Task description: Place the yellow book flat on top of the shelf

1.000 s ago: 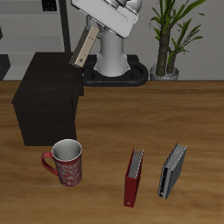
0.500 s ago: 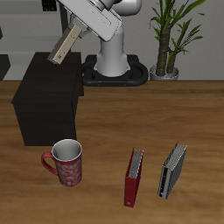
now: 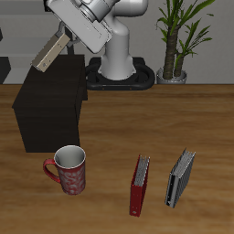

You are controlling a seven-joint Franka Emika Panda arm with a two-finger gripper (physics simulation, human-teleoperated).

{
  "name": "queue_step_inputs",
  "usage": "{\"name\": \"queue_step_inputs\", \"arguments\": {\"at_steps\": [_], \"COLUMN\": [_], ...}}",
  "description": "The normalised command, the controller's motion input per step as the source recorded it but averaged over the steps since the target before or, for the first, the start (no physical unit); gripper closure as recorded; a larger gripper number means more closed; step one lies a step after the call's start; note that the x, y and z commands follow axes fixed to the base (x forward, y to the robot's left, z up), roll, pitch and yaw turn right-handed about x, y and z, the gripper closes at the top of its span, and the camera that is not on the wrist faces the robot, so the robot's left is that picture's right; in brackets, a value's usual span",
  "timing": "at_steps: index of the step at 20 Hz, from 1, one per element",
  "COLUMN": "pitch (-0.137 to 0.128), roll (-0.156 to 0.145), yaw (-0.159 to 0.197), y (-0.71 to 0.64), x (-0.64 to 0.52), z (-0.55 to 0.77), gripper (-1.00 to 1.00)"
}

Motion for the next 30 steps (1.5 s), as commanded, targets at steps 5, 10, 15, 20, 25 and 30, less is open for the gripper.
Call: {"name": "queue_step_inputs", "arguments": {"at_steps": [5,10,15,20,25,30], "pitch": [0.071,0.079,0.151,0.258,0.056,0.002], "roll": [-0.071,-0.05,0.028,0.228,0.086,0.073], "yaw": [0.009,0.019,-0.032,-0.102,-0.024,-0.022], "y": [-0.18,-0.21,-0.08,0.31,0.35,0.37], "x": [0.11,0.16,0.15,0.23,0.07,-0.01], "z": [-0.37,-0.47,-0.42,-0.48,-0.12,0.1], "gripper": [1.0,1.0,1.0,-1.0,-1.0,-1.0]}}
